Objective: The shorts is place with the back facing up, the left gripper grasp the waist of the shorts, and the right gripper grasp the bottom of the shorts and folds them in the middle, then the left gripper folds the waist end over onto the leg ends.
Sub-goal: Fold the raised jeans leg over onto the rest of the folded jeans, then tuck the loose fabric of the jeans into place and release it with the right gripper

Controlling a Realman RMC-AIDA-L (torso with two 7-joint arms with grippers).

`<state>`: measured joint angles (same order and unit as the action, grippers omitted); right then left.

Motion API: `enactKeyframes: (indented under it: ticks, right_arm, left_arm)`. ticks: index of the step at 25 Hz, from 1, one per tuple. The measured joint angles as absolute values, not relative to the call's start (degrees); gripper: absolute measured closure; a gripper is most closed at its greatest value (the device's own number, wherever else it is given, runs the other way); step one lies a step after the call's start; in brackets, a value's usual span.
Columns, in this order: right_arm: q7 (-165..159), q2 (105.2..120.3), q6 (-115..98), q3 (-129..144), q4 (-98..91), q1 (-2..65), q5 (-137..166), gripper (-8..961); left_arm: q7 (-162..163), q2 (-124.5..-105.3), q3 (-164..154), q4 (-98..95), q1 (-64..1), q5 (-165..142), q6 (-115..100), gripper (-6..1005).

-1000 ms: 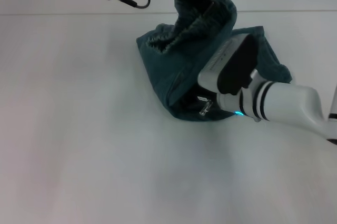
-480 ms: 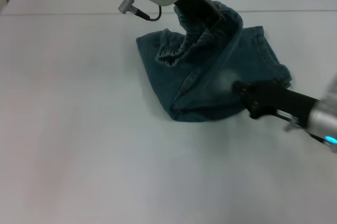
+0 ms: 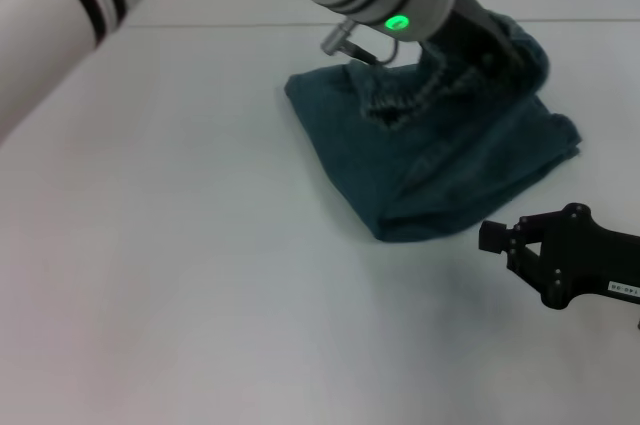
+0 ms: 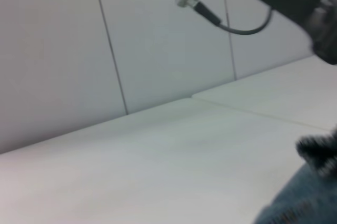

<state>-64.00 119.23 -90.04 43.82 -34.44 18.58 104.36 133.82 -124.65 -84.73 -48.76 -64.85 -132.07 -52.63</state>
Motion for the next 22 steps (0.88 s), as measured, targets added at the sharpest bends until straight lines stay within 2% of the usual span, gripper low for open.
enactKeyframes:
  ticks: [4,10,15,22]
  right_arm:
    - [-64.47,119.51,-89.17,44.13,-34.28,19.78,105.77,955]
    - [-65.56,119.53,-88.11,44.29,-34.16,20.97,106.25,954]
    - [-67.02,119.53,-87.27,44.3,-34.7,21.31,106.33,941]
    - [-75.07,119.63,-86.04,44.3,-41.73,21.31,108.2,911]
  left_arm:
    - [133.35,-124.64,-93.11,-47.04,-65.86,-126.79,-48.36,879]
    - [131.89,-124.63,-98.06,-49.32,-64.08,-124.41,-45.97,872]
    - [128.28,-124.45,-96.15,-54.09,-59.21,-123.14,-45.86,687]
    - [122.3,-124.34,-89.59,-62.75,-47.48,-122.0,-50.7,361]
